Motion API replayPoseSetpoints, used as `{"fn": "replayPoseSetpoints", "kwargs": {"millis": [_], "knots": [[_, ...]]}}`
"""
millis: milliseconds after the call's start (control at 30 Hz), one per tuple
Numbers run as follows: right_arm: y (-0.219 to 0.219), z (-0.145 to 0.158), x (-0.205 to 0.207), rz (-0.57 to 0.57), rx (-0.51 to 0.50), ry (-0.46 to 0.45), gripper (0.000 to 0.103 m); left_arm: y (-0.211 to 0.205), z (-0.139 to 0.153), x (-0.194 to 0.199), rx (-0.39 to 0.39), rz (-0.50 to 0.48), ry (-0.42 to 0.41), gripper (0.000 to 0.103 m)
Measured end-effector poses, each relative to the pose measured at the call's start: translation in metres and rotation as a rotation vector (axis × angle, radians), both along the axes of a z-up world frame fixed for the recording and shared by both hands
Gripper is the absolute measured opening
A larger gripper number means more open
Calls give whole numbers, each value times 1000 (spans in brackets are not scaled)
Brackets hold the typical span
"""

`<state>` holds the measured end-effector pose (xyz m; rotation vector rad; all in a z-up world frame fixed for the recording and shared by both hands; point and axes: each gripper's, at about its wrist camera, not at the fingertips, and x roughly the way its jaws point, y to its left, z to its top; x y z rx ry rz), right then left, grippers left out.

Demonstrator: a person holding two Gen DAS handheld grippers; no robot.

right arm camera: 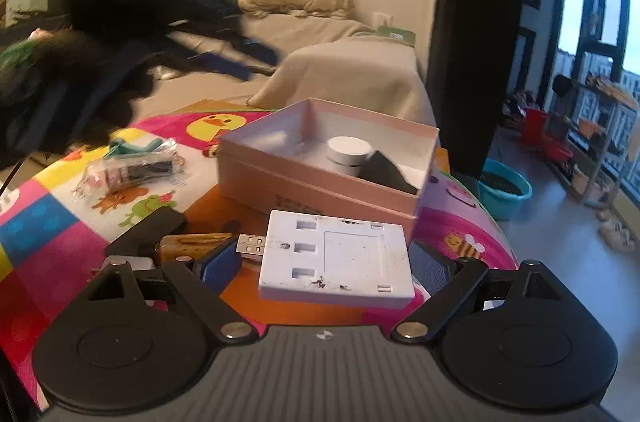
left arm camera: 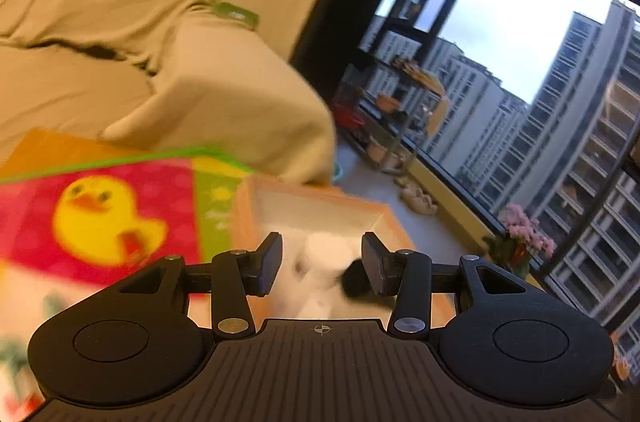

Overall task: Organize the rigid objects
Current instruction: 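Carry the charger into the pink box with the left tool while the right tool carries the socket panel, then lower the white socket panel into the pink box and open the right tool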

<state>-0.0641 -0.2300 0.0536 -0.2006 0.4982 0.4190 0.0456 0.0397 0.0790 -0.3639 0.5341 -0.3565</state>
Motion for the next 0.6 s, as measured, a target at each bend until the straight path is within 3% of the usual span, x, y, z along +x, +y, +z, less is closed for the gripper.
{"fn": "replayPoseSetpoints", "kwargs": {"millis": [200,367,467,600], "knots": [[2,29,25,-21,67,-37,90,30,-29,-76,150,-25,38,48],[28,58,85,-50,95,-52,91,45,-51,-110,315,-19,119,48],[48,52,116,-99,32,13,92,63,-55,-121,320,38,116,48],[54,26,104,-108,10,59,92,86,-55,-124,279,117,93,48]]}}
